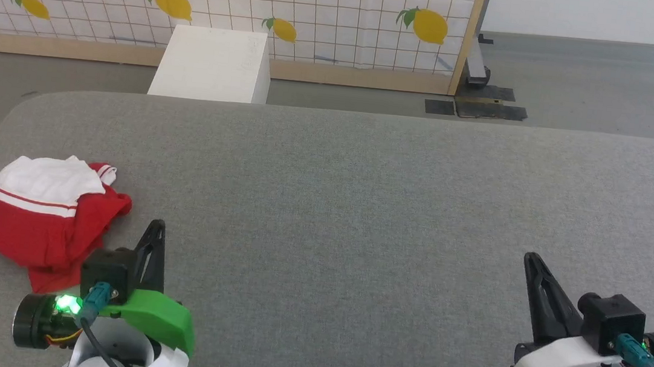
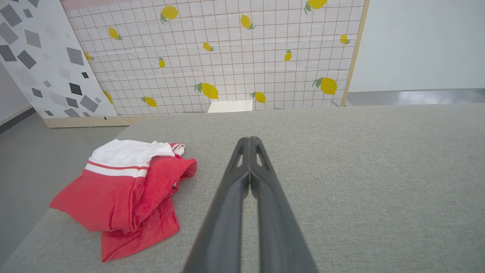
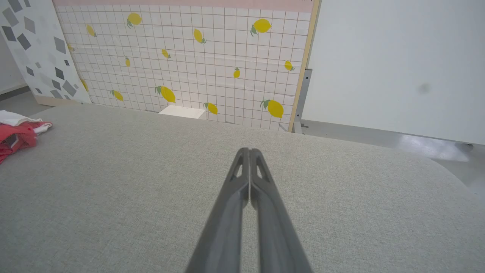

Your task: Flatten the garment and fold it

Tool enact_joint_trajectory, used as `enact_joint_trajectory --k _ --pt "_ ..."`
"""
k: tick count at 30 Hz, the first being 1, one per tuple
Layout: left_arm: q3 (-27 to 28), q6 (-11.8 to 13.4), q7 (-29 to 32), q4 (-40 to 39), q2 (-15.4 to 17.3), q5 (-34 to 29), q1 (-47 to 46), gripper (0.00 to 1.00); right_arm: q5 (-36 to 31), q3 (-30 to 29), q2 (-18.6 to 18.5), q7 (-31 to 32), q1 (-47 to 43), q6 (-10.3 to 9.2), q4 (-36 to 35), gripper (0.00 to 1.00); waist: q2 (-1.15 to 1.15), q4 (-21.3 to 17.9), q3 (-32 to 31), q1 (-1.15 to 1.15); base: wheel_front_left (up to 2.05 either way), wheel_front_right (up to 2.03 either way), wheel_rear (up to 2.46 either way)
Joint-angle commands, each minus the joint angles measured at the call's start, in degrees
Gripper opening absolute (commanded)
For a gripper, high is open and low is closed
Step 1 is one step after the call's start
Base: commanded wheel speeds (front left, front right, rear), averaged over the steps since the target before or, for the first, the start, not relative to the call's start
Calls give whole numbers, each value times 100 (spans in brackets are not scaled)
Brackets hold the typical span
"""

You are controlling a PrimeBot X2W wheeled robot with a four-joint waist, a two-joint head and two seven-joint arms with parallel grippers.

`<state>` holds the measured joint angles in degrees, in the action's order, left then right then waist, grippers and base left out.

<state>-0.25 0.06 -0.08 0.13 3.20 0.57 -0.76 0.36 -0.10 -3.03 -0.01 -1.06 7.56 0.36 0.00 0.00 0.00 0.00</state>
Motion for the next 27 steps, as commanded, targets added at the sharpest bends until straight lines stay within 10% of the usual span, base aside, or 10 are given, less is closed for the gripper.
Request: enact_joint_trajectory --k 1,8,9,27 --pt "25 -6 8 -13 -33 -57 76 0 -36 10 15 1 106 -8 -36 0 0 0 0 0 0 0 0" --pt "25 -6 8 -13 -33 -57 76 0 -36 10 15 1 106 -8 -36 0 0 0 0 0 0 0 0" --pt "0 0 0 0 0 0 0 100 0 0 0 0 0 0 0 100 0 0 0 0 0 0 0" --pt "-31 -1 -18 10 10 10 10 100 -18 1 -10 -9 12 -1 -9 100 0 -4 0 0 0 0 0"
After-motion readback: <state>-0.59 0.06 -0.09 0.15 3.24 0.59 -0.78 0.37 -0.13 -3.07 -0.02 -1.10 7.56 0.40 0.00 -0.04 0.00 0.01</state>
